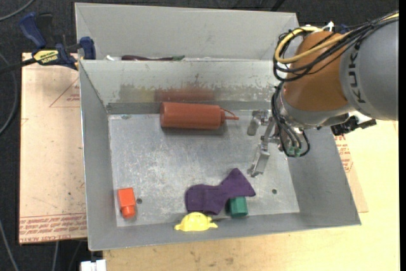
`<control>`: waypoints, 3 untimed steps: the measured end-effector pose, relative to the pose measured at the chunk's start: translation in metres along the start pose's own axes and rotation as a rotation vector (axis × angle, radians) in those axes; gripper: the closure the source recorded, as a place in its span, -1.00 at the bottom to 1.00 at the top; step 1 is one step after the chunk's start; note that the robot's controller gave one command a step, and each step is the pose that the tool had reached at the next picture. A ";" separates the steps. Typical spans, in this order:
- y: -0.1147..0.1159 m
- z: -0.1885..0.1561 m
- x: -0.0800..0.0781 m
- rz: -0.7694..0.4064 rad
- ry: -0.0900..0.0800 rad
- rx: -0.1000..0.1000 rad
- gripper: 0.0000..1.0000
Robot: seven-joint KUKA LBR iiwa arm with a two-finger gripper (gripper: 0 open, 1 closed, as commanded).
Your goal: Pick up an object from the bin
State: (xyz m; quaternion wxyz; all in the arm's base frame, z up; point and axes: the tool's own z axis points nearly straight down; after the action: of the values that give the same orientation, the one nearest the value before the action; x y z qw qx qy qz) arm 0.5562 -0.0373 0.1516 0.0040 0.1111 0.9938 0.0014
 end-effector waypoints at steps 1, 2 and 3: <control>0.015 0.028 -0.004 0.030 0.003 0.002 -1.00; 0.012 0.041 0.011 -0.255 0.003 0.002 -1.00; 0.010 0.062 0.037 -0.238 -0.001 0.001 -1.00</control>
Offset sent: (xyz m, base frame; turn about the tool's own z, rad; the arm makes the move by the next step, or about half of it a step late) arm -0.0479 0.0089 -0.0816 0.2715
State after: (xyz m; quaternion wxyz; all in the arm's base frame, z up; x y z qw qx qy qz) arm 0.5228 -0.0189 0.0890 0.0045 -0.0076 1.0000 0.0002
